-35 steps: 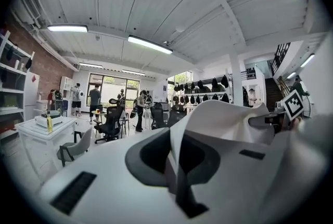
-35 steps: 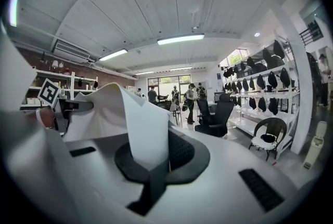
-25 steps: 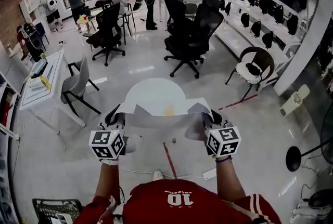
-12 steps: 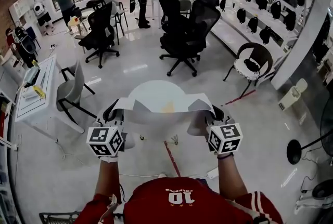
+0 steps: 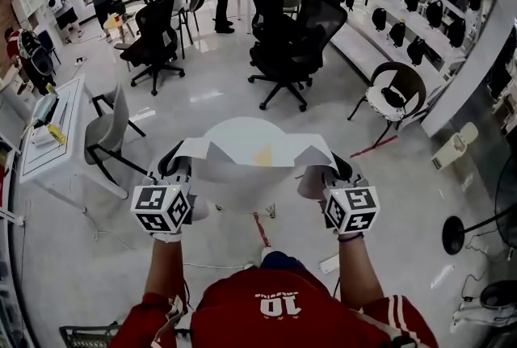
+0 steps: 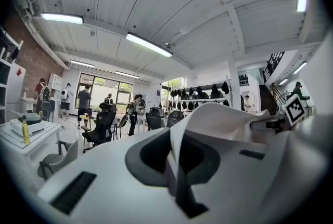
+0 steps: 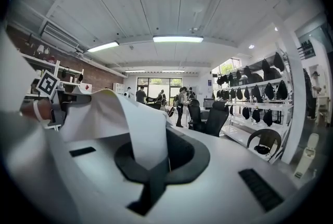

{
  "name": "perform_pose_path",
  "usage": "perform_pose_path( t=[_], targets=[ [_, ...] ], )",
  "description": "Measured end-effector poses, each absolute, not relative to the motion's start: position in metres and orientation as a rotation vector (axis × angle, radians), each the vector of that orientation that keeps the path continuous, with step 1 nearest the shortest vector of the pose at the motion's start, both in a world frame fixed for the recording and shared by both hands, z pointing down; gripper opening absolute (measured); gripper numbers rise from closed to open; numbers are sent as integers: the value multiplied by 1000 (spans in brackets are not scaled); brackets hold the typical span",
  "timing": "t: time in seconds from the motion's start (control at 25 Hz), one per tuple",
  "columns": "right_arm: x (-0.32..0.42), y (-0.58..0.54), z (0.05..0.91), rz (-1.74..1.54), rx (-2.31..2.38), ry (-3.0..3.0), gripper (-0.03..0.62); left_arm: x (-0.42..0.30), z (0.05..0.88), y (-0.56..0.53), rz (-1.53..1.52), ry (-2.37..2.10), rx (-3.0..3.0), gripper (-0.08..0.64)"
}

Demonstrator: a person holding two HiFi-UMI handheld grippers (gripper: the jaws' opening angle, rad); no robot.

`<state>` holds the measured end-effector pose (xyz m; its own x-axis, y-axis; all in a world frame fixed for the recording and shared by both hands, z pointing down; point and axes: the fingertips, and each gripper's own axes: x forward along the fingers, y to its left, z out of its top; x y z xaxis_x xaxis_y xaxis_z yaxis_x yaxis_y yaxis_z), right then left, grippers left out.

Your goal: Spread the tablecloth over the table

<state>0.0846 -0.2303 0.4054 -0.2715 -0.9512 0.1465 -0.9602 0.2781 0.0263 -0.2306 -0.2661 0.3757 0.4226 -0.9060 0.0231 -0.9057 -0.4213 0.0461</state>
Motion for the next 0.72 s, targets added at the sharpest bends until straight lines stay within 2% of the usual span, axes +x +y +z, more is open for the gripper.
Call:
perform_pose_path(
  t=[0.72],
  targets=[
    [98, -330, 390, 58, 1792, -2478, 15, -221, 357, -349, 5, -1773, 2598, 9]
  ],
)
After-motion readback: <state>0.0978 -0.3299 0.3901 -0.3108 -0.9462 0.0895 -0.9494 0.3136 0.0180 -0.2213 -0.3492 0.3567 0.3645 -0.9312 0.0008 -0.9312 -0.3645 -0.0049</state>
